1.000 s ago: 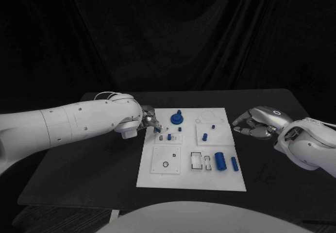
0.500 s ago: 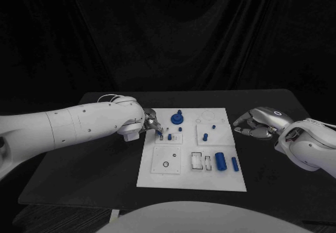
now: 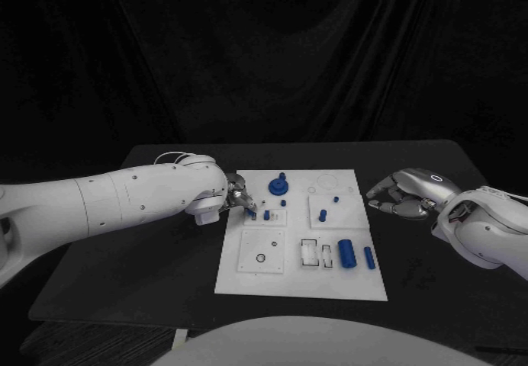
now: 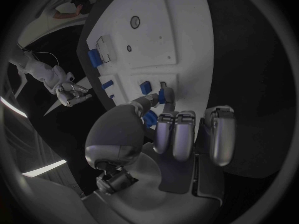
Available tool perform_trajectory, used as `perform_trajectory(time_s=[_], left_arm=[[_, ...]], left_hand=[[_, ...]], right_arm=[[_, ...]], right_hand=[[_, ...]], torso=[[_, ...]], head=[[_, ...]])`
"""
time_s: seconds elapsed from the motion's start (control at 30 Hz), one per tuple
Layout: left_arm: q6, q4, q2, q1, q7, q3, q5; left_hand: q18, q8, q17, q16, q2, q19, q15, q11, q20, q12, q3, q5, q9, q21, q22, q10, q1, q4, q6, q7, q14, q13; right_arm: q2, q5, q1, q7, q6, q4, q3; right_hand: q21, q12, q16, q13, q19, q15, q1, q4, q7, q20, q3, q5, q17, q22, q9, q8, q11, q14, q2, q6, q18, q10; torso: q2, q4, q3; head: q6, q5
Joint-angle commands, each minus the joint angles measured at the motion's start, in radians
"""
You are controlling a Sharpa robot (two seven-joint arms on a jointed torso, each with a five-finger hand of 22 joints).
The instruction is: Assemble the parts on the task board
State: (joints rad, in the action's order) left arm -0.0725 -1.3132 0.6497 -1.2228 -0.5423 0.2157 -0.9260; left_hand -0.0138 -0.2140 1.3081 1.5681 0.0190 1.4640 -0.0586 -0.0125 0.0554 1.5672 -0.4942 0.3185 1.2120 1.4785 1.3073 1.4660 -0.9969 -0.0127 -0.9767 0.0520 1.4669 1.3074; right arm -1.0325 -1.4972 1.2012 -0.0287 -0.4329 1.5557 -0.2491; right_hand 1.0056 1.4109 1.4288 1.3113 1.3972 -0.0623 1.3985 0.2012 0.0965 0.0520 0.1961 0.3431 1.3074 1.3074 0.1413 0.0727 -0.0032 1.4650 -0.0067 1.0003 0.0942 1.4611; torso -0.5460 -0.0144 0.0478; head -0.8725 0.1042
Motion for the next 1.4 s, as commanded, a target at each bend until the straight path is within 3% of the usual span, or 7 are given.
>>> perform_trajectory(time_s=[0.03,1.4], left_arm=[[-0.002,0.000,-0.002,0.003,0.004,-0.001,0.000],[-0.020,-0.007,-0.003,0.021,0.012,-0.001,-0.037]], left_hand=[[-0.014,0.003,0.263,0.003,-0.002,0.036,0.000,0.001,-0.002,0.004,0.001,-0.006,0.001,-0.004,0.217,0.105,0.009,-0.006,0.005,0.001,0.104,0.263],[-0.014,0.000,0.263,0.003,0.004,0.036,-0.001,0.000,-0.002,0.004,0.006,-0.013,0.004,-0.004,0.218,0.105,0.011,-0.012,-0.002,0.000,0.104,0.263]], right_arm=[[0.000,-0.002,-0.003,0.016,-0.003,0.000,0.001],[0.002,-0.002,-0.006,0.025,0.018,-0.001,0.001]], right_hand=[[-0.003,-0.003,-0.006,0.109,-0.010,0.003,0.005,0.001,0.003,-0.001,0.006,0.002,0.131,0.129,-0.001,-0.004,0.005,0.058,-0.003,-0.005,0.006,-0.005],[-0.005,-0.004,-0.009,0.107,-0.010,0.002,0.010,-0.007,0.002,-0.001,0.016,0.014,0.128,0.129,0.000,-0.001,0.004,0.057,-0.004,0.001,0.007,-0.006]], torso=[[0.000,0.0002,0.0002],[0.000,-0.0002,0.0000]], head=[[0.000,0.002],[0.000,0.007]])
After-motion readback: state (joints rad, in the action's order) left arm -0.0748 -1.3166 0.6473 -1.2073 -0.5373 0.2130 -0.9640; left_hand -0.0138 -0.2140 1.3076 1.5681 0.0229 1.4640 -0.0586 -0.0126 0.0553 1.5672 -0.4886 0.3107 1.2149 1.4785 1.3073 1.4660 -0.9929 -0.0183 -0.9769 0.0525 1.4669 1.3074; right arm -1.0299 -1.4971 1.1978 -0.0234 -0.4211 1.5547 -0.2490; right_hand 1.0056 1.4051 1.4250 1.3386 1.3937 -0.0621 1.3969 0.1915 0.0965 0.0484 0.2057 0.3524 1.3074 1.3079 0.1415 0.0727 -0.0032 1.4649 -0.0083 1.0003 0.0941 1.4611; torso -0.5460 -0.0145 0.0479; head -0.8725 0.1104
